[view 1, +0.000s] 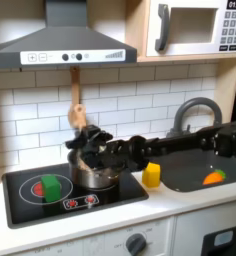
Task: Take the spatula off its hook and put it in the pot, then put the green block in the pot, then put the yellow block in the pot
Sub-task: 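Take the spatula off its hook and put it in the pot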
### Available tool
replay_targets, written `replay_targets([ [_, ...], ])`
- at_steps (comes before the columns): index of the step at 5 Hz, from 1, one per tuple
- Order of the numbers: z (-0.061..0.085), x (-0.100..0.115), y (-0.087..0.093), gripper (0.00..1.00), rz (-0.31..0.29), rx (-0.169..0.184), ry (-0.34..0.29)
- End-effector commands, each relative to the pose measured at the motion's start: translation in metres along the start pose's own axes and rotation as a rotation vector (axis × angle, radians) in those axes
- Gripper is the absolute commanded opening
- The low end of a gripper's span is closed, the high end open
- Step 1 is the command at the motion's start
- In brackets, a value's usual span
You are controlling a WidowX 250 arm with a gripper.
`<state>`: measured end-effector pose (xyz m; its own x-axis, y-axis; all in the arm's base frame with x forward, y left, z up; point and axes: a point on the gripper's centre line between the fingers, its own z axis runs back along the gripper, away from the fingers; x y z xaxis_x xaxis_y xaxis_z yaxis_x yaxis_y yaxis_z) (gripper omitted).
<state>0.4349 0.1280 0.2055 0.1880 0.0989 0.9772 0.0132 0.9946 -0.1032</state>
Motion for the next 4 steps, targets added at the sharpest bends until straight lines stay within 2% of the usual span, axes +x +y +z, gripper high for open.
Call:
replay_targets([
  [1,0.006,-0.014,-0.018,0.00,0.013,-0.058,0.027],
  [3,0.018,-0.015,-0.027,0.00,0.034,-0.078,0.034],
  [4,0.026,-0.012,-0.020,0.00,0.048,-0.070,0.030],
])
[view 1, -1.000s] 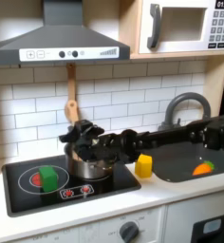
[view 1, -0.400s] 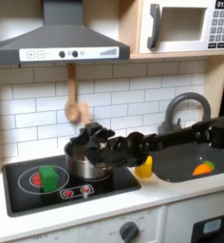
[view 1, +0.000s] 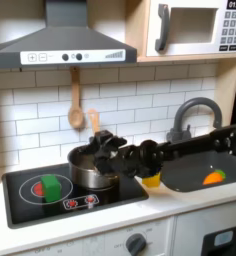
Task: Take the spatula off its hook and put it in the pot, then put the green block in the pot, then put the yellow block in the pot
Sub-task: 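Take the spatula off its hook and put it in the pot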
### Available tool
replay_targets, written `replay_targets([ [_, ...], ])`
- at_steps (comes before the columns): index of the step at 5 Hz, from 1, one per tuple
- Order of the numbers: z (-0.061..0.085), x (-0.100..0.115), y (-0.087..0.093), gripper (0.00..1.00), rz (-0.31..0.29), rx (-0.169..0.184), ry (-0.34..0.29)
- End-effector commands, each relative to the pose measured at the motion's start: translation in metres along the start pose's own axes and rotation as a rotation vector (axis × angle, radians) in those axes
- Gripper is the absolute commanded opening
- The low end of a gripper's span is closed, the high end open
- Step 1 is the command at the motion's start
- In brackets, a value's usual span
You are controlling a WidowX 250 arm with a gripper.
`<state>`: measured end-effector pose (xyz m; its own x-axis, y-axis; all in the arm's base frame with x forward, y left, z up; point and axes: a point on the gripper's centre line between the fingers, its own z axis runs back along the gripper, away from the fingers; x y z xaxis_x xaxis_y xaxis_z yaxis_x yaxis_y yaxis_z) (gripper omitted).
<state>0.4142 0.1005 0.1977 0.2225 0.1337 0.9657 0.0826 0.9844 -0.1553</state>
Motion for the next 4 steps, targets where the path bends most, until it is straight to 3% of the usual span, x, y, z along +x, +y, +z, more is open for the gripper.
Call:
replay_targets([
  [1,0.010,0.003,0.016,0.00,0.008,0.029,-0.002],
  [2,0.016,0.002,0.042,0.00,0.023,0.091,-0.007],
  [4,0.003,0.017,0.055,0.00,0.002,0.132,-0.042],
])
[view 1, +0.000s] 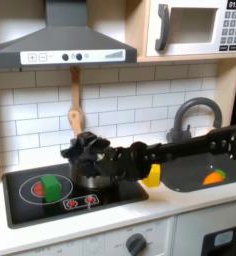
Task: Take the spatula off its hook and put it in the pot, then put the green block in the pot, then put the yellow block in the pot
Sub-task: 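Take the spatula off its hook and put it in the pot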
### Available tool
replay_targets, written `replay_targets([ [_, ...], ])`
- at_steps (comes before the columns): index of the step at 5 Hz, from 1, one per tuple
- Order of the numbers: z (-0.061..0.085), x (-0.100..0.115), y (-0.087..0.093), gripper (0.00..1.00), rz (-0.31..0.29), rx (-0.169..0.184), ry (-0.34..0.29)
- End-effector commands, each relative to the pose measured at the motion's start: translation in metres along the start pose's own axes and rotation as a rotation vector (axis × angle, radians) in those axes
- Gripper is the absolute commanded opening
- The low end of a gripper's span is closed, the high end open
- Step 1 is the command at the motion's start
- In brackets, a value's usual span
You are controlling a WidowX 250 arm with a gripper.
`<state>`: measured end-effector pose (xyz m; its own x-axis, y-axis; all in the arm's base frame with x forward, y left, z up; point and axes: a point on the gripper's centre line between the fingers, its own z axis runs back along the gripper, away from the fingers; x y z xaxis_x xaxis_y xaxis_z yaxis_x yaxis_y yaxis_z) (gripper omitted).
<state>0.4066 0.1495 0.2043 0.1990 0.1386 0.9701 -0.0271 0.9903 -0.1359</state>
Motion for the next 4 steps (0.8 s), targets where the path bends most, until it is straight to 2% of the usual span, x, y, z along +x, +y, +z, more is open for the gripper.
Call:
replay_targets([
  [1,-0.023,0.006,0.009,0.00,0.004,0.025,-0.026],
  [2,-0.033,0.007,0.007,0.00,0.036,0.038,-0.028],
  [3,-0.041,0.007,-0.010,0.00,0.041,0.001,-0.029],
  [4,-0.038,0.005,-0.019,0.00,0.044,-0.018,-0.023],
])
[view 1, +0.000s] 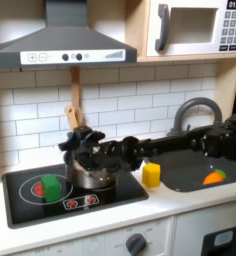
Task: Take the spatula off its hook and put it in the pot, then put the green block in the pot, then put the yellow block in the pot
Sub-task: 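Take the spatula off its hook and put it in the pot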
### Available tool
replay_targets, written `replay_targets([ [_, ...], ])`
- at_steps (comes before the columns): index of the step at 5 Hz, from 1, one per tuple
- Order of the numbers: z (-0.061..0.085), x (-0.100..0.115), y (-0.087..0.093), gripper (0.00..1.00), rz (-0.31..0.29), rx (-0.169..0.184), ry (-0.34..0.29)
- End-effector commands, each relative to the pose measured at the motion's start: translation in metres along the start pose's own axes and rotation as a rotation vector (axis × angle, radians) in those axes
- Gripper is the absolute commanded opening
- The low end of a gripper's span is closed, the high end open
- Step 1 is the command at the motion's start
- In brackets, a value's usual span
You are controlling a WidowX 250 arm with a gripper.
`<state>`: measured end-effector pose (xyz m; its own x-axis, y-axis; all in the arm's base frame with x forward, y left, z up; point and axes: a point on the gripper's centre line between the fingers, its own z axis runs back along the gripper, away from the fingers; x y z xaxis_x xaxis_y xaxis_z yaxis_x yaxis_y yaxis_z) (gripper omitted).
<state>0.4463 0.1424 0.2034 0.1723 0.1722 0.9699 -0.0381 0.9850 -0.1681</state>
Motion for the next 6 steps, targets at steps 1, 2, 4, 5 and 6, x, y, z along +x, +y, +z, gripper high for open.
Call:
replay_targets([
  [1,0.003,-0.005,-0.019,0.00,0.017,-0.045,0.010],
  [2,0.006,-0.009,-0.028,0.00,0.044,-0.063,0.021],
  [4,0.021,-0.006,-0.031,0.00,0.048,-0.082,0.023],
  [5,0.028,-0.005,-0.032,0.00,0.040,-0.090,0.024],
  [6,0.038,-0.003,-0.023,0.00,0.036,-0.074,0.023],
])
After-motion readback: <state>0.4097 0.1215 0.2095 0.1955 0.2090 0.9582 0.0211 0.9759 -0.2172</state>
